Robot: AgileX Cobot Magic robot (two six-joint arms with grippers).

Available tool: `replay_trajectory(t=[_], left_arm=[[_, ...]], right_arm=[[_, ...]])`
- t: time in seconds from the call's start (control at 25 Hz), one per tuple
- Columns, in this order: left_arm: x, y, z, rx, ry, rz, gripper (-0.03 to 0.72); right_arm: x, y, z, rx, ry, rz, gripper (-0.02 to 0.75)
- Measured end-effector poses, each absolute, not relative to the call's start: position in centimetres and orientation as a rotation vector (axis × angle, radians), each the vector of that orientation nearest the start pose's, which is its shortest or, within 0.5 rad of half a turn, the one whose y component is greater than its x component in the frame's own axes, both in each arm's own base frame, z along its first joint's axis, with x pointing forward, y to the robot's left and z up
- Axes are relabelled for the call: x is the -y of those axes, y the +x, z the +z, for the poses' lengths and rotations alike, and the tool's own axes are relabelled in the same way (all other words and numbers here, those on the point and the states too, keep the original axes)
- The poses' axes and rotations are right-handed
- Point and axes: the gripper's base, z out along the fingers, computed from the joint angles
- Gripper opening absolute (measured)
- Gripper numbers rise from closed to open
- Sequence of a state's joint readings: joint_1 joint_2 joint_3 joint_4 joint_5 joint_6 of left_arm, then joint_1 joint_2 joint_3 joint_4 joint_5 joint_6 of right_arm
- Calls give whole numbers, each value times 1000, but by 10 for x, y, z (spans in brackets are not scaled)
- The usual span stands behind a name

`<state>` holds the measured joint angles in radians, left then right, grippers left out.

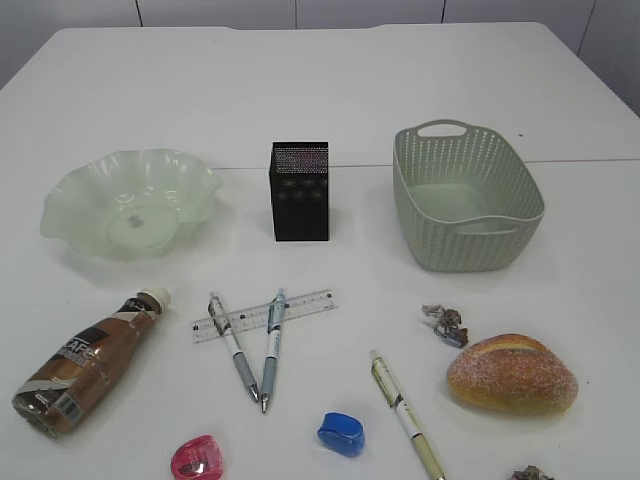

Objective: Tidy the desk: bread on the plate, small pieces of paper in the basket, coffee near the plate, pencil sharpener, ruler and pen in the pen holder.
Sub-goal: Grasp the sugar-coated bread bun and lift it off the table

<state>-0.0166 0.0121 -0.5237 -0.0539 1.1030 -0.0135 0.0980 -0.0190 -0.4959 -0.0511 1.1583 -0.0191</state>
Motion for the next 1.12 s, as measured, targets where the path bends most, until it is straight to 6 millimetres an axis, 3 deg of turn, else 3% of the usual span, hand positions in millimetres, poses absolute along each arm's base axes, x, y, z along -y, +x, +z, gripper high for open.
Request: replay_trajectory(t=[1.12], left_arm=[[4, -8, 281, -2075, 7, -83, 477]], right_arm=[[5, -11, 268, -2122, -121, -16, 577]])
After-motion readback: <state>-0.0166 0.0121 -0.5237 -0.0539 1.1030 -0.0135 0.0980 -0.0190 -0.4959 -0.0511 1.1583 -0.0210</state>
